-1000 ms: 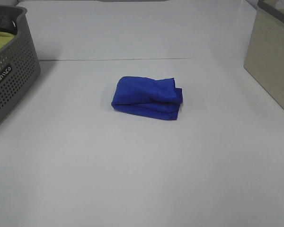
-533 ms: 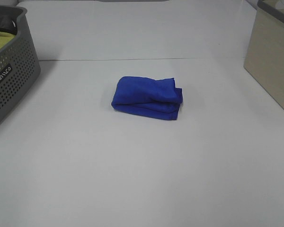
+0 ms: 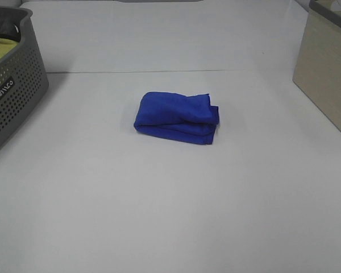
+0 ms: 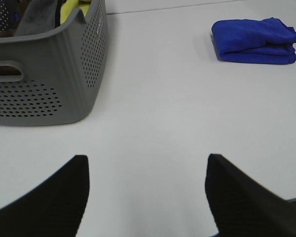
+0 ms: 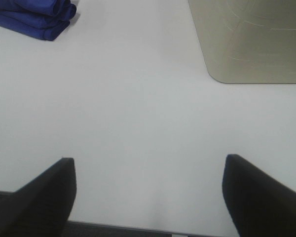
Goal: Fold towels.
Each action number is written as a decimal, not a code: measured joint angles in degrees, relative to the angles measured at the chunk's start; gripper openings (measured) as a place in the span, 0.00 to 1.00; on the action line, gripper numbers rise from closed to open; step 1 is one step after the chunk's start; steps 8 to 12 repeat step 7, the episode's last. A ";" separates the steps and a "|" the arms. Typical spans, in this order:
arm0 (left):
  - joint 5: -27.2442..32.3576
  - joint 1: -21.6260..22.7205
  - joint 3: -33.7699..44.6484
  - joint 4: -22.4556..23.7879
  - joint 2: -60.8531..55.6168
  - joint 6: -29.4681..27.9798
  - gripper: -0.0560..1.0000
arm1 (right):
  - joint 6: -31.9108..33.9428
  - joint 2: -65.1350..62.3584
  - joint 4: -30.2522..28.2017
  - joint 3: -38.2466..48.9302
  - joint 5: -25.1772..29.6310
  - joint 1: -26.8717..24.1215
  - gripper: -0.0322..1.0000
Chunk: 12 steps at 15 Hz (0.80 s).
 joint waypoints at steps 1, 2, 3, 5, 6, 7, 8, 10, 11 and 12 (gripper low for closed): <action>0.00 0.00 0.00 0.00 0.00 0.00 0.66 | 0.00 0.00 0.00 0.00 0.00 0.00 0.80; 0.00 0.00 0.00 0.00 0.00 0.00 0.66 | 0.00 0.00 0.00 0.00 0.00 0.00 0.80; 0.00 0.00 0.00 0.00 0.00 0.00 0.66 | 0.00 0.00 0.00 0.00 0.00 0.00 0.80; 0.00 0.00 0.00 0.00 0.00 0.00 0.66 | 0.00 0.00 0.00 0.00 0.00 0.00 0.80; 0.00 0.00 0.00 0.00 0.00 0.00 0.66 | 0.00 0.00 0.00 0.00 0.00 0.00 0.80; 0.00 0.00 0.00 0.00 0.00 0.00 0.66 | 0.00 0.00 0.00 0.00 0.00 0.00 0.80; 0.00 0.00 0.00 0.00 0.00 0.00 0.66 | 0.00 0.00 0.00 0.00 0.00 0.00 0.80; 0.00 0.00 0.00 0.00 0.00 0.00 0.66 | 0.00 0.00 0.00 0.00 0.00 0.00 0.80; 0.00 0.00 0.00 0.00 0.00 0.00 0.66 | 0.00 0.00 0.00 0.00 0.00 0.00 0.80; 0.00 0.00 0.00 0.00 0.00 0.00 0.66 | 0.00 0.00 0.00 0.00 0.00 0.00 0.80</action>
